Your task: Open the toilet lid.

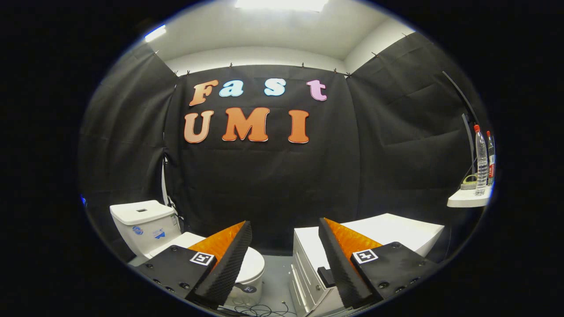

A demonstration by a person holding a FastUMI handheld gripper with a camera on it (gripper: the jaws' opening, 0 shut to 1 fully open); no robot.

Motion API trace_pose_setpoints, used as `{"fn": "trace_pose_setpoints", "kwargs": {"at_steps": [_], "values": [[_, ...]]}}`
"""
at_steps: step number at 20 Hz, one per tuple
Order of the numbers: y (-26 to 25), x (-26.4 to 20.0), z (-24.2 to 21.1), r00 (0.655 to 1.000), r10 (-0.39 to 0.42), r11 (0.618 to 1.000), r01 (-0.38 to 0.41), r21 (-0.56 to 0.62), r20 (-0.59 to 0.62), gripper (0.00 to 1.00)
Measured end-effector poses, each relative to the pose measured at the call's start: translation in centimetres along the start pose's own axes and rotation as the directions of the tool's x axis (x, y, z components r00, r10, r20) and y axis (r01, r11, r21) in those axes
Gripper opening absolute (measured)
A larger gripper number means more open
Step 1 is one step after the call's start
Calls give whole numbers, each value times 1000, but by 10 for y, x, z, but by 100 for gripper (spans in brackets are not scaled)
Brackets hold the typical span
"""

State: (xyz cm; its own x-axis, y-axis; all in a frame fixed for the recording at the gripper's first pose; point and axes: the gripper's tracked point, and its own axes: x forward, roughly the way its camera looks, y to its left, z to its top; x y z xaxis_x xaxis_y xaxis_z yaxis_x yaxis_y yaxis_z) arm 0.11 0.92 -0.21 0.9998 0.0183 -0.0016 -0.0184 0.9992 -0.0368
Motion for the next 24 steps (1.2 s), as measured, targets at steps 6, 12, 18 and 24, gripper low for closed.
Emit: {"fn": "trace_pose_setpoints", "kwargs": {"at_steps": [6, 12, 18, 24], "values": [[2, 0, -3, 1000, 6, 1000, -6, 7, -14, 98], [7, -2, -5, 1000, 19, 1000, -19, -2, -21, 98], [11, -1, -7, 999, 30, 1000, -30, -2, -32, 98], [10, -2, -7, 999, 30, 1000, -30, -2, -34, 98]]}}
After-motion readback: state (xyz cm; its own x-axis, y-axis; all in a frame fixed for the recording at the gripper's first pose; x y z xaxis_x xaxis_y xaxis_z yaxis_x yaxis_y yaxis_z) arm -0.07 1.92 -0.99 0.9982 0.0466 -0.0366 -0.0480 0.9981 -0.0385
